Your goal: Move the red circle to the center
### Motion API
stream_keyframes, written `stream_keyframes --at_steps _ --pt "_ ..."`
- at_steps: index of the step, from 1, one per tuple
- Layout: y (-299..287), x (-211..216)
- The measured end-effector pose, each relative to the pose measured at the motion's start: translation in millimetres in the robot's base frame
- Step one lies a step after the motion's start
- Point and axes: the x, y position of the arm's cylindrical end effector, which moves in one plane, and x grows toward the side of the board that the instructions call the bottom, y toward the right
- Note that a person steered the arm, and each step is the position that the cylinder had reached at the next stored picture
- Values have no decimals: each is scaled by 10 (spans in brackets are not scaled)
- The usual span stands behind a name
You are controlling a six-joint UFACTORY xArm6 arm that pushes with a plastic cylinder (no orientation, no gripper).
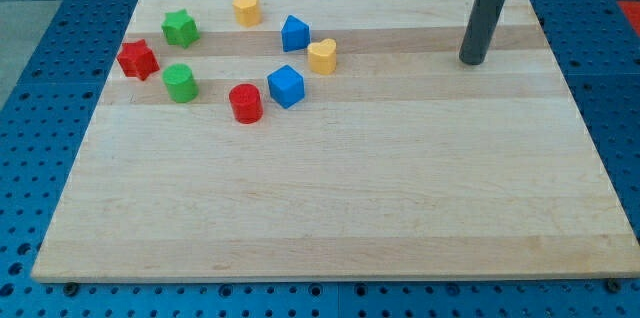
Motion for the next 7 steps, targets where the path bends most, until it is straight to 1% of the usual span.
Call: stream_keyframes --at_steps 1,2,3,4,5,6,7 --pt "0 0" --pt "-24 96" --pt "-161 535" --pt "-551 909" --pt "-1158 1287" --pt "-1682 1517" --pt "-2272 1617"
